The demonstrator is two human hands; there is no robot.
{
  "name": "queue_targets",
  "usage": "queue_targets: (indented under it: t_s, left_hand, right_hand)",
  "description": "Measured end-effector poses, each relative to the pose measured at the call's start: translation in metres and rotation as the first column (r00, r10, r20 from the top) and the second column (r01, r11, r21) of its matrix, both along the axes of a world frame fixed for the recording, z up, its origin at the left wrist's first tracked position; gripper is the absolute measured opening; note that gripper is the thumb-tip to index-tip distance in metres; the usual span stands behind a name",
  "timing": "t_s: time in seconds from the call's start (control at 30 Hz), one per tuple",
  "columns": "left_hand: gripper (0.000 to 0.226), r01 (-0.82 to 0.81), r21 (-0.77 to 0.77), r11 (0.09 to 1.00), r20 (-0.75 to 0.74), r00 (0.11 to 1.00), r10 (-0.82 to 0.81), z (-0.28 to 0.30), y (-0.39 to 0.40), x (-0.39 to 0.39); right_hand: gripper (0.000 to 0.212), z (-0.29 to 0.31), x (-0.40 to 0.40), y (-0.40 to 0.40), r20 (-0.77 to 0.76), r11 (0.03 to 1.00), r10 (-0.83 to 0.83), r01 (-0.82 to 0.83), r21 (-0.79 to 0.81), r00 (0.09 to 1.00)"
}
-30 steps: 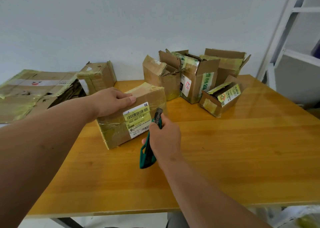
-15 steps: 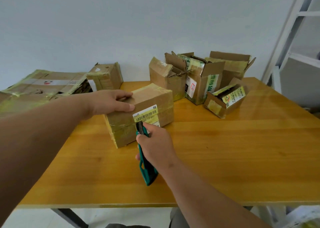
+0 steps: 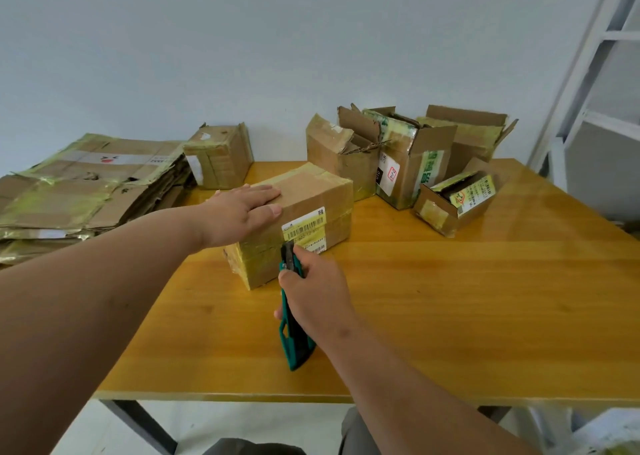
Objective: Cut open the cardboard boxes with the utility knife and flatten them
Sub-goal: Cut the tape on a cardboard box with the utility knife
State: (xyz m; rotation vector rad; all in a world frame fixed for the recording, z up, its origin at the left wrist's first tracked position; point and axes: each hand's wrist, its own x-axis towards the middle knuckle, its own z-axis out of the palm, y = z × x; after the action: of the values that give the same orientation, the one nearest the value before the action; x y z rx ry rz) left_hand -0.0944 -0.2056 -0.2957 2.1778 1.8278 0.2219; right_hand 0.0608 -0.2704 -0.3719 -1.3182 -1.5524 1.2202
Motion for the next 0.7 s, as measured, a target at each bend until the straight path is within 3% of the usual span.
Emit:
queue_targets:
  t_s: [0.3, 0.37, 0.47, 0.57, 0.7]
  left_hand:
    - [0.058, -0.058, 0.020, 0.998, 0.078, 0.995, 0.056, -0.002, -0.006, 0.006]
    - [0.064, -0.075, -0.041, 0.996, 0.167, 0.983, 0.081, 0.001, -0.006, 0.003]
    - [0.077, -0.024, -0.245, 0.969, 0.249, 0.964, 0.087, 0.016, -0.009, -0.007]
    - [0.087, 0.017, -0.351, 0.936, 0.175, 0.983, 0.048, 0.030, -0.012, -0.023]
    - [0.079, 0.052, -0.215, 0.975, -0.167, 0.982, -0.089, 0.027, -0.011, -0.035]
  right_hand:
    - [0.054, -0.004, -0.006, -0.016, 0.034, 0.994, 0.110, -0.109, -0.027, 0.993]
    - [0.054, -0.002, 0.002, -0.013, 0.097, 0.990, 0.140, -0.140, -0.007, 0.985]
    - [0.053, 0.003, 0.013, -0.008, 0.062, 0.989, 0.150, -0.149, -0.020, 0.987]
    - [0.053, 0.007, 0.018, -0.005, 0.021, 0.988, 0.152, -0.151, -0.038, 0.988]
    - [0.053, 0.008, 0.017, -0.004, 0.018, 0.987, 0.156, -0.155, -0.046, 0.988]
